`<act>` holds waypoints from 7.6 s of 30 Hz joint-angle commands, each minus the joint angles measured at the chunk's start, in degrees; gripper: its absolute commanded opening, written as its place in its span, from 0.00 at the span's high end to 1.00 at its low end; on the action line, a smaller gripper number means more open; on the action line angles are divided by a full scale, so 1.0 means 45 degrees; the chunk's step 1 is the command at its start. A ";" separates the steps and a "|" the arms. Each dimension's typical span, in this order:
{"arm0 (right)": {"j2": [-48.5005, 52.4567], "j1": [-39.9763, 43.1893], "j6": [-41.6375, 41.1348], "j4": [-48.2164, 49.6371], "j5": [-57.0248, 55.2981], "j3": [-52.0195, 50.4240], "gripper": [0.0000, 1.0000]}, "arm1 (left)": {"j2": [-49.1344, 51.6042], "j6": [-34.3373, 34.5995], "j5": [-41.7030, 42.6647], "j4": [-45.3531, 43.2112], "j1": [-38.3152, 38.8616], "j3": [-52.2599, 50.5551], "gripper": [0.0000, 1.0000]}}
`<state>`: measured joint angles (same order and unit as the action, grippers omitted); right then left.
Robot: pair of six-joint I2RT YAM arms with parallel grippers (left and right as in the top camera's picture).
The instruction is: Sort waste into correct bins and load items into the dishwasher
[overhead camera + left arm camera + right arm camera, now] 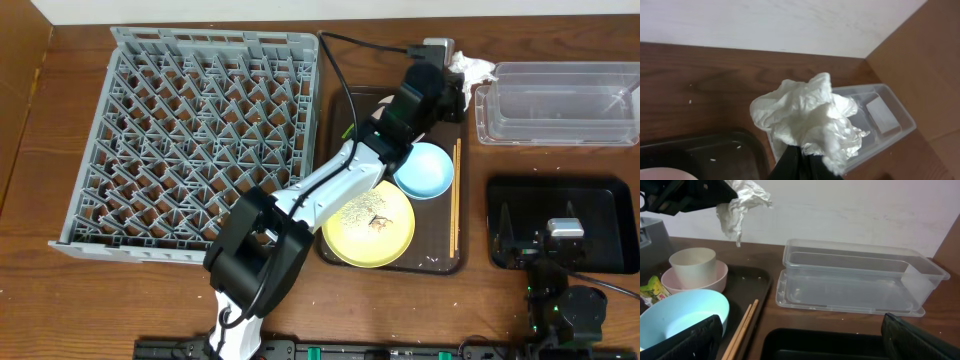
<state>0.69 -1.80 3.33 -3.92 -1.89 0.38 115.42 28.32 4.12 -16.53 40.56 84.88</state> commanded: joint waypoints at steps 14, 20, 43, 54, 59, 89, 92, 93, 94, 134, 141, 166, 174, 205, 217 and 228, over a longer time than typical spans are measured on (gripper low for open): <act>-0.0068 -0.0189 -0.0160 -0.0049 0.0005 -0.0015 0.01 | -0.1651 -0.2361 -0.4634 0.4158 0.0136 0.0058 0.92; -0.0068 -0.0189 -0.0160 -0.0049 0.0005 -0.0015 0.01 | -0.3371 -0.2429 -0.5100 0.9024 0.0121 0.0053 0.92; -0.0068 -0.0189 -0.0160 -0.0049 0.0005 -0.0015 0.01 | -0.2244 -0.0500 -0.5017 1.1604 -0.1107 -0.0058 0.85; -0.0068 -0.0189 -0.0155 -0.0049 0.0005 -0.0015 0.01 | -0.2472 -0.0505 -0.4367 1.1919 -0.1083 -0.0053 0.53; -0.0068 -0.0189 -0.0160 -0.0049 0.0005 -0.0015 0.01 | -0.4342 -0.0510 -0.4405 1.2570 -0.1161 -0.0049 0.53; 0.2550 -0.0189 -1.4474 0.7480 0.2885 0.4376 0.01 | -1.2687 -0.0510 -0.4362 2.0536 -0.9583 -0.0053 0.12; 0.5615 -0.0194 -1.1696 0.5731 0.6062 0.7854 0.01 | -1.2643 -0.0510 -0.4362 2.0871 -0.9583 -0.0053 0.08; 0.6727 -0.0204 -1.1225 0.4614 0.7174 0.9078 0.01 | -1.2633 -0.0510 -0.4357 2.0861 -0.9583 -0.0053 0.08; 0.7708 -0.0243 -1.0763 0.3560 0.8092 1.0142 0.01 | -1.2633 -0.0510 -0.4362 2.0866 -0.9583 -0.0053 0.08; 2.7943 -0.7742 -0.6547 -1.1157 0.1685 2.4081 0.18 | -1.2599 -0.0510 -0.4362 2.0866 -0.9583 -0.0053 0.07; 2.8589 -0.7723 -0.7601 -1.0584 0.0408 2.4077 0.25 | -1.2599 -0.0510 -0.4357 2.0866 -0.9583 -0.0053 0.07; 2.8215 -0.7339 -0.7781 -0.9428 -0.0044 2.4319 0.99 | -1.2599 -0.0510 -0.4357 2.0866 -0.9583 -0.0053 0.07; 2.5718 -0.6538 -0.7791 -0.9787 0.0049 2.4319 0.99 | -1.2599 -0.0510 -0.4362 2.0866 -0.9583 -0.0053 0.07; 2.4251 0.1603 -0.8782 -1.2342 -0.1039 2.4271 0.99 | -1.2599 -0.0510 -0.4357 2.0866 -0.9583 -0.0053 0.07; 2.4684 0.2152 -0.8034 -1.2211 -0.0763 2.4271 0.01 | -1.2599 -0.0510 -0.4357 2.0866 -0.9583 -0.0053 0.07; 2.4572 0.1214 -0.1384 -1.2915 1.1929 2.4271 0.01 | -1.2599 -0.0510 -0.4357 2.0866 -0.9583 -0.0053 0.06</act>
<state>111.33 6.55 -16.27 -60.90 28.40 109.16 58.72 25.89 -15.33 77.17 -2.26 84.73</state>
